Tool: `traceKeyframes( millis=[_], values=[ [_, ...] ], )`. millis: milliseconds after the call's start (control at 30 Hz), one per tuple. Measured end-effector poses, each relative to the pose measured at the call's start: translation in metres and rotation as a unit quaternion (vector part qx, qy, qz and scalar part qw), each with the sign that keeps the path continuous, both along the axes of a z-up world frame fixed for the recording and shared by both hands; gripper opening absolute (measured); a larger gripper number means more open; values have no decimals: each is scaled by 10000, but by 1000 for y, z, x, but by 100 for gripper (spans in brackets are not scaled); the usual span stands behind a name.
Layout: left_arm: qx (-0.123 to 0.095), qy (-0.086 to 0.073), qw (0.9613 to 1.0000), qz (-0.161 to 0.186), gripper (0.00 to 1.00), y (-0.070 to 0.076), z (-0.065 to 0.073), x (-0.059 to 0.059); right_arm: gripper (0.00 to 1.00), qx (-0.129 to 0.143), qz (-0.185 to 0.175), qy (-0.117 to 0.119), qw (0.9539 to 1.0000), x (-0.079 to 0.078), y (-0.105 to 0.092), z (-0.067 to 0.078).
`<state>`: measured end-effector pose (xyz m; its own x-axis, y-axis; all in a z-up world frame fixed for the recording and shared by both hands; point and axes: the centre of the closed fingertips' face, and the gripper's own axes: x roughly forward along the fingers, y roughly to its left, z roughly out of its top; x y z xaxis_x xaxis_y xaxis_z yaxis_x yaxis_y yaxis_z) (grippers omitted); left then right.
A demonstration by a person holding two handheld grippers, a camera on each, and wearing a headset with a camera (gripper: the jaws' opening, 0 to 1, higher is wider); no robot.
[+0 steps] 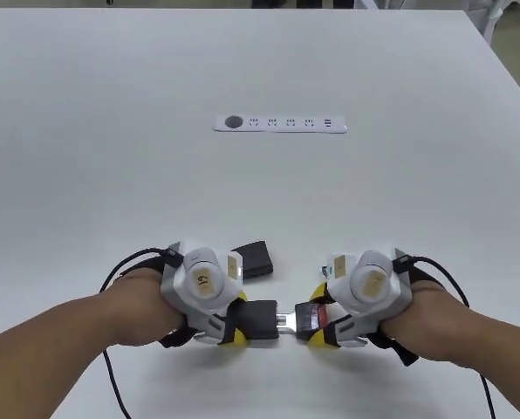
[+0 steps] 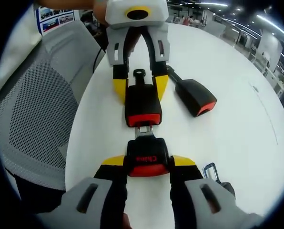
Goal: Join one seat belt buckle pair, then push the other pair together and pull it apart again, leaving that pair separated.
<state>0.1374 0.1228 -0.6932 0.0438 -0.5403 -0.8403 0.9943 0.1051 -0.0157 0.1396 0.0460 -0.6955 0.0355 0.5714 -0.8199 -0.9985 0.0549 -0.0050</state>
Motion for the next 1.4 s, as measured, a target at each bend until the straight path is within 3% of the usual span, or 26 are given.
traceKeyframes(
  millis=[633,767,800,833,1400],
  values=[
    [28,-15,9999,-111,32,-1,1,-1,32,88,-19,111,9999,0,9,0],
    [81,-22,9998,-166,32,-3,1,-2,32,28,38,27,10000,-1,20,1],
    [87,-9,9998,-176,32,-3,0,-2,32,160,-19,161,9997,-7,25,4],
    [61,-16,9999,-154,32,-2,-1,-2,32,64,23,96,9999,-5,19,4],
    [56,10,9998,-165,32,0,-1,0,32,51,-31,128,9999,0,18,3]
  ],
)
